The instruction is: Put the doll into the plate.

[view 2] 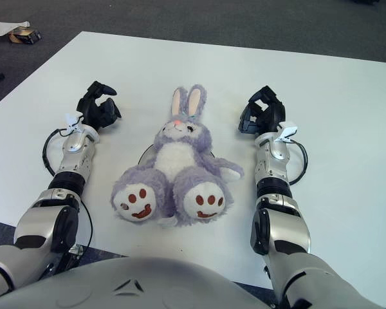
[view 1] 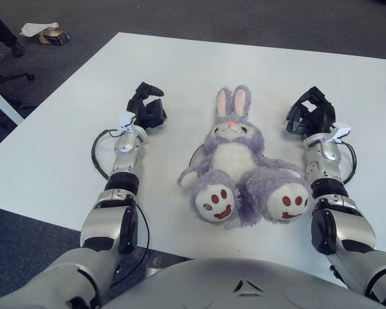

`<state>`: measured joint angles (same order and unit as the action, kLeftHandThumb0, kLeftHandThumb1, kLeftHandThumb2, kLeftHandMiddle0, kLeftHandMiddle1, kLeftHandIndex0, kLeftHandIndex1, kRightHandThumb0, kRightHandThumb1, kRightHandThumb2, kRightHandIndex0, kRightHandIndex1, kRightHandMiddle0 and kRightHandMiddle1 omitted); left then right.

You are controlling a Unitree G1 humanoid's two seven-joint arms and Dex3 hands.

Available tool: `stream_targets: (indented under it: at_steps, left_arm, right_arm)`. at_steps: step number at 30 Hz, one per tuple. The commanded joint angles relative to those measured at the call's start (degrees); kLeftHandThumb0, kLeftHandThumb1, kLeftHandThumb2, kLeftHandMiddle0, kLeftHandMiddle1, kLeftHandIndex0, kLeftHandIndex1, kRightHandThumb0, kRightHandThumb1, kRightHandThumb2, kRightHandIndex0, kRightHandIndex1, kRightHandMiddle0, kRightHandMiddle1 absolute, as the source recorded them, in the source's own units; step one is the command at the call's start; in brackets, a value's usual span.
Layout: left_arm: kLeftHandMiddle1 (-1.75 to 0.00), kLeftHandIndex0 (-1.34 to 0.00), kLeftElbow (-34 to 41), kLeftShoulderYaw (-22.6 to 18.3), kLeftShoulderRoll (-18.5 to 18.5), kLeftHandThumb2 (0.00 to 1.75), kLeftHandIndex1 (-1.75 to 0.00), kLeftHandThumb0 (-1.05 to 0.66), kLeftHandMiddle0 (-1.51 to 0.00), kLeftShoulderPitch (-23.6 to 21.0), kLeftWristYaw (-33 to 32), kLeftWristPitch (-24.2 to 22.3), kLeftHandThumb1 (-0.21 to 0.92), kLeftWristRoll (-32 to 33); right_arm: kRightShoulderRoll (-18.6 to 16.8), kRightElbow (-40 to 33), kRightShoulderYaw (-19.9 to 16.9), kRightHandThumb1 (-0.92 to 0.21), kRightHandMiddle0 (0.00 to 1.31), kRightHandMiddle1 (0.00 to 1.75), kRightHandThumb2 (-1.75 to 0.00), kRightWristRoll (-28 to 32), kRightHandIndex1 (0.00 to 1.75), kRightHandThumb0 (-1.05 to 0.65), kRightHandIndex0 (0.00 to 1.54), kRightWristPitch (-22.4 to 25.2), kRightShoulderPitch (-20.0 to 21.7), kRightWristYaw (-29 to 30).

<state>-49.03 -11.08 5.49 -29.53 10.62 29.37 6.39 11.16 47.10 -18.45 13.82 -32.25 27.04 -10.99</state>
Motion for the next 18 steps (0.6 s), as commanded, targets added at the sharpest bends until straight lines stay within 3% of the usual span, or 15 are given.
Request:
stream_targets:
  at_steps: [1,11,18]
  left_arm:
    - [-1.75,-0.48,-3.4,0.5,-2.4,1.10,-1.75,-0.43,-0.94,8.0,2.6,-0.1,0.49,1.2]
    - [-1.75,-0.47,1.7,1.8,-2.2,1.09,-1.75,-0.42,-0.93,10.8,5.9,0.4,0.50,1.2]
    - [-1.75,-0.47,5.8,2.8,-2.4,1.08,-1.75,-0.42,-0.96,12.9,7.4,-0.3,0.50,1.3]
  right_arm:
    - [-4.3,0.6,-0.1,0.06,0.65,1.75,-1.75,-0.8,1.74,-0.01,0.91,-2.7,-10.9,2.2]
    - [-5.5,-5.9,0.5,0.06,0.66,1.73,-1.75,-3.1,1.75,-0.01,0.91,-4.9,-16.9,5.2]
    - [-6.5,-11.2,1.7,0.08,0.70,1.69,-1.75,-4.4,1.75,-0.01,0.92,-3.2,-19.8,6.7]
